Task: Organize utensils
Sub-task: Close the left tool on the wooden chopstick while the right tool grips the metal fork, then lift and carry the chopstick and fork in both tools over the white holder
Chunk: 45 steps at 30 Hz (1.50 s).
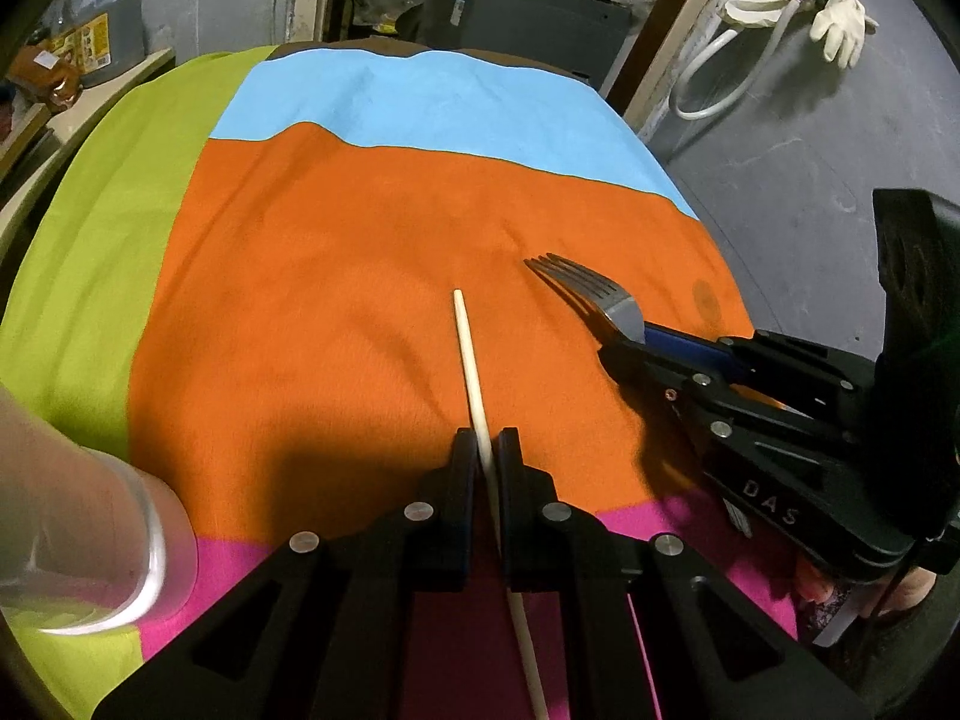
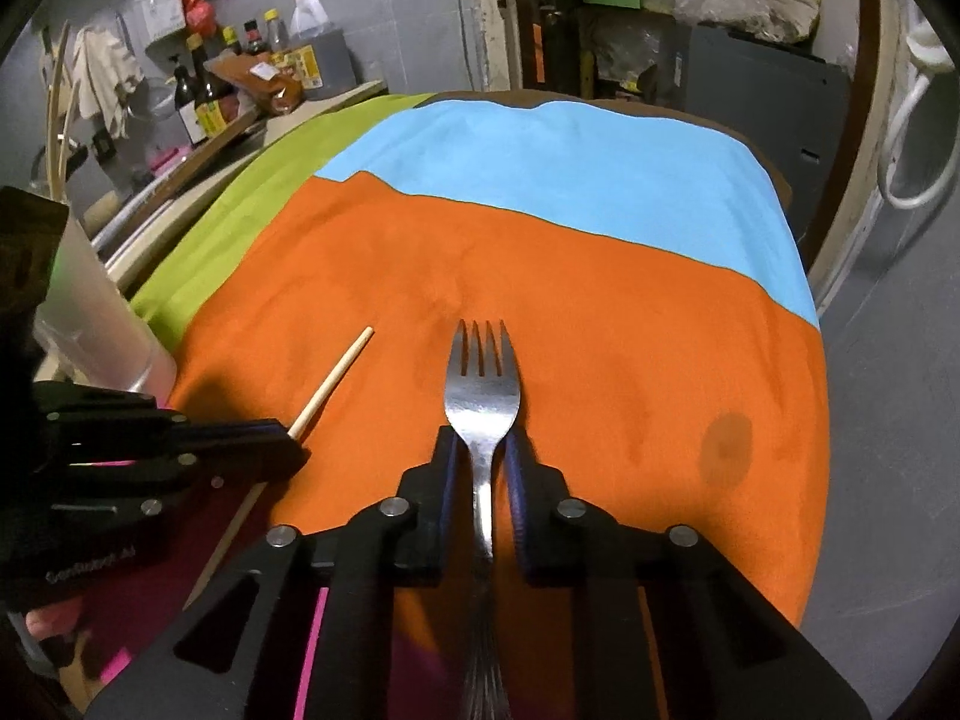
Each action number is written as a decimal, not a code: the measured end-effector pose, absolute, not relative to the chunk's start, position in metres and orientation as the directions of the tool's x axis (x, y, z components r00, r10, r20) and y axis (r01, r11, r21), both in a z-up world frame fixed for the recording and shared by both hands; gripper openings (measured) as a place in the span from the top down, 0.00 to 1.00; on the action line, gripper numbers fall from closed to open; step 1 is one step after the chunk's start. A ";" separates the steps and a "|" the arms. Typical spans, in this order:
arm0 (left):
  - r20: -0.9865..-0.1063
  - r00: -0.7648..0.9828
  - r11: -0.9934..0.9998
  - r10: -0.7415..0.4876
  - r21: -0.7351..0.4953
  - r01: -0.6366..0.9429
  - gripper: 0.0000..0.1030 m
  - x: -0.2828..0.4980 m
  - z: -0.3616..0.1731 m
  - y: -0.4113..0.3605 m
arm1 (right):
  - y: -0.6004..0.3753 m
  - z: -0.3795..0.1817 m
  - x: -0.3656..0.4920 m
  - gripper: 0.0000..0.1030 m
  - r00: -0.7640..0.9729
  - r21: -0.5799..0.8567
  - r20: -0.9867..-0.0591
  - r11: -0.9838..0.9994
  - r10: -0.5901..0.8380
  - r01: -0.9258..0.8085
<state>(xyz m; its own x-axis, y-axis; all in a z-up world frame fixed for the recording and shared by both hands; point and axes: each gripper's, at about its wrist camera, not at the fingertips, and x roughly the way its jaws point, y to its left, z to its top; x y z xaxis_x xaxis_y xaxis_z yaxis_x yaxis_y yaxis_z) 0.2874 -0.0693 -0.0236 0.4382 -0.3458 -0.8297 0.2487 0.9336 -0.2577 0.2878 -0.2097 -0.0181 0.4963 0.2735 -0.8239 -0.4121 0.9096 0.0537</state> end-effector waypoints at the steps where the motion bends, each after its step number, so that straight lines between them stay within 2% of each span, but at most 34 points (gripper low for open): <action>1: -0.830 0.439 0.934 -0.344 -0.256 0.249 0.96 0.287 -0.024 -0.069 | -0.209 -0.018 0.287 0.91 0.497 0.053 -0.824 0.909 0.273 -0.413; 7: -0.819 0.452 0.930 -0.353 -0.254 0.267 0.98 0.278 -0.022 -0.070 | -0.216 -0.014 0.281 0.94 0.535 0.076 -0.795 0.922 0.286 -0.379; 12: -0.774 0.501 0.918 -0.387 -0.270 0.291 0.98 0.266 -0.014 -0.069 | -0.220 0.000 0.264 0.94 0.626 0.054 -0.727 0.931 0.284 -0.360; 20: -0.629 0.657 0.910 -0.415 -0.280 0.306 0.98 0.240 0.013 -0.059 | -0.216 0.028 0.230 0.94 0.778 -0.012 -0.569 0.944 0.266 -0.331; 25: -0.497 0.739 0.888 -0.454 -0.325 0.326 0.98 0.221 0.032 -0.047 | -0.206 0.042 0.210 0.94 0.830 -0.043 -0.482 0.938 0.282 -0.343; 29: -0.383 0.817 0.893 -0.431 -0.309 0.327 0.98 0.208 0.053 -0.040 | -0.198 0.058 0.197 0.94 0.864 -0.053 -0.410 0.937 0.294 -0.344; 32: -0.329 0.856 0.905 -0.400 -0.289 0.312 0.98 0.204 0.066 -0.033 | -0.195 0.073 0.188 0.95 0.880 -0.045 -0.360 0.936 0.309 -0.348; 39: -0.214 0.919 0.929 -0.330 -0.244 0.277 0.98 0.186 0.088 -0.017 | -0.176 0.102 0.174 0.95 0.891 -0.034 -0.277 0.923 0.360 -0.383; 45: -0.149 0.945 0.942 -0.291 -0.214 0.257 0.98 0.173 0.098 0.002 | -0.158 0.120 0.162 0.95 0.887 -0.015 -0.212 0.906 0.410 -0.423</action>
<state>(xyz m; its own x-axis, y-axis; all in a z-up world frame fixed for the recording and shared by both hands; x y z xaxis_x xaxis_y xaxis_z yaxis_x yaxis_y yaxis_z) 0.1726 0.0020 0.0981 0.9449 -0.2913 -0.1492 0.2568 0.9425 -0.2140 0.1624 -0.1579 0.1200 0.8871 0.4101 -0.2119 -0.4226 0.9062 -0.0154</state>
